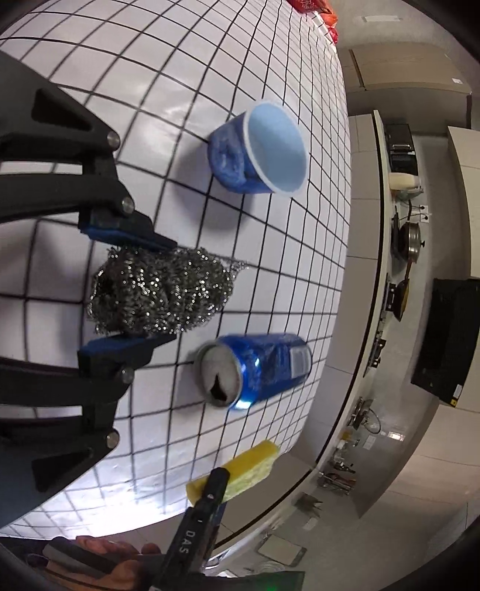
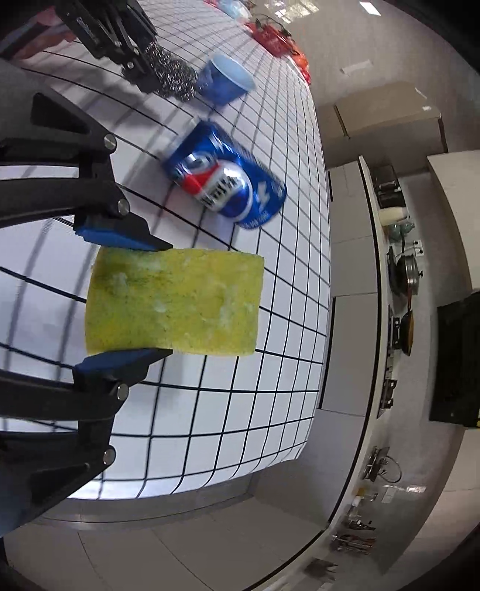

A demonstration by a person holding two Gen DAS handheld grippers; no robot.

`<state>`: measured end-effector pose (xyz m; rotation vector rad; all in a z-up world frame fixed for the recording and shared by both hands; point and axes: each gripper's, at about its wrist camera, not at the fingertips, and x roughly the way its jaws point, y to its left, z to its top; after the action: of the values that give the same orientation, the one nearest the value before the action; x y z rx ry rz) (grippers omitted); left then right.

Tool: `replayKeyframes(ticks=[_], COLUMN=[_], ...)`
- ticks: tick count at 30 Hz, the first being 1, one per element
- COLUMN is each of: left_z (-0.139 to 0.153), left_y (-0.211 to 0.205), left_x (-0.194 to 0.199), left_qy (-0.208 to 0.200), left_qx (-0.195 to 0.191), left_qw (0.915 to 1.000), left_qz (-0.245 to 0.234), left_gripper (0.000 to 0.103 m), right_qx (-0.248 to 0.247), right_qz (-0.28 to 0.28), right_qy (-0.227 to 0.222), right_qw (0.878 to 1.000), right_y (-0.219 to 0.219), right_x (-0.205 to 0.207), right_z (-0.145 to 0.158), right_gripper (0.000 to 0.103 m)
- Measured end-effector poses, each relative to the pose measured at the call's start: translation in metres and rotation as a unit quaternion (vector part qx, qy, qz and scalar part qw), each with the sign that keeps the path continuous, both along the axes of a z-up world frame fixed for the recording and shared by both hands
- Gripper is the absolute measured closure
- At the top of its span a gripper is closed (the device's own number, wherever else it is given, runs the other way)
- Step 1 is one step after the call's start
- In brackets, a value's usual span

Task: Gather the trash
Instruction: 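Grasp the steel wool with the left gripper while the right grasps the yellow sponge, then lift the steel wool and yellow sponge and carry them toward the black bin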

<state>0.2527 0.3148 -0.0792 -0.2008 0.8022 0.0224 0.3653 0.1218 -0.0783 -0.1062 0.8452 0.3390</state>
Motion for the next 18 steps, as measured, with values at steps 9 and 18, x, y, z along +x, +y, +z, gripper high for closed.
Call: replayKeyframes(ticks=[9,18], left_z=[0.015,0.025], left_y=[-0.026,-0.063], left_x=[-0.034,-0.057], left_qy=[-0.011,-0.017], left_qx=[0.003,0.0], left_qw=[0.9999,0.9998], left_qz=[-0.003,-0.011], left_gripper=[0.061,0.061], right_qx=[0.004,0.011], right_qz=[0.024,0.025], right_qy=[-0.018,-0.024], right_qw=[1.0,0.999], right_y=[-0.017,-0.051], right_x=[-0.06,-0.107], right_z=[0.026,0.041], right_gripper=[0.054,0.054])
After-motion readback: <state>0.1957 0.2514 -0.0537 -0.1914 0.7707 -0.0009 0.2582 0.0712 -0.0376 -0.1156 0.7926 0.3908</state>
